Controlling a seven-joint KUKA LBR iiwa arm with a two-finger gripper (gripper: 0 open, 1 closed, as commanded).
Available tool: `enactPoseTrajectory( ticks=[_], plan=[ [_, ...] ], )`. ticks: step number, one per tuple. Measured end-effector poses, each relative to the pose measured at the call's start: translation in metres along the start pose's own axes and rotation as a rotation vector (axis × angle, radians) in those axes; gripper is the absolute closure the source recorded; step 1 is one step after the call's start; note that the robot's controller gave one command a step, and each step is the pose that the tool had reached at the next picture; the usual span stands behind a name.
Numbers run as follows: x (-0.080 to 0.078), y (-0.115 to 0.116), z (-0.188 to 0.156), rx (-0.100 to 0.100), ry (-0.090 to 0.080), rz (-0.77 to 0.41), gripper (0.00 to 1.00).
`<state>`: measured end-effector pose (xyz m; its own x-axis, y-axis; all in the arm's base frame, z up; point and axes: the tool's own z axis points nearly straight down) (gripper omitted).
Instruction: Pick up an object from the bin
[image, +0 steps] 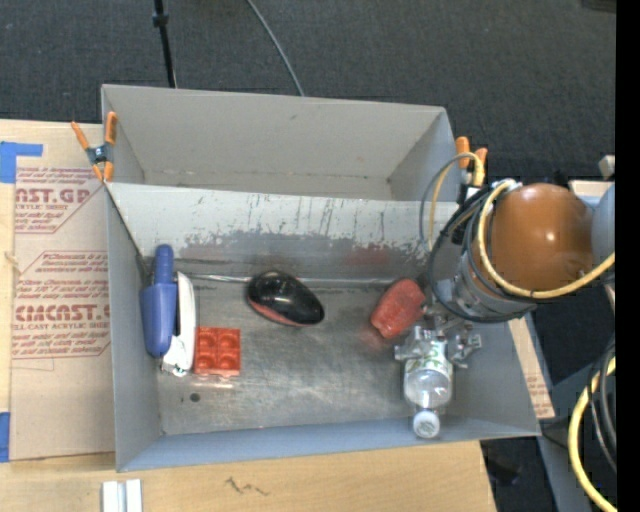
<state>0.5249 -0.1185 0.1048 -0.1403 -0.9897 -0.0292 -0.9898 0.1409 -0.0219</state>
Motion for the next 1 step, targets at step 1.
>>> enactPoseTrajectory(
  ticks=[1],
  plan=[
    [0.0005,0.0000,0.0008,0.007,-0.002,-0.082,1.00]
  ],
)
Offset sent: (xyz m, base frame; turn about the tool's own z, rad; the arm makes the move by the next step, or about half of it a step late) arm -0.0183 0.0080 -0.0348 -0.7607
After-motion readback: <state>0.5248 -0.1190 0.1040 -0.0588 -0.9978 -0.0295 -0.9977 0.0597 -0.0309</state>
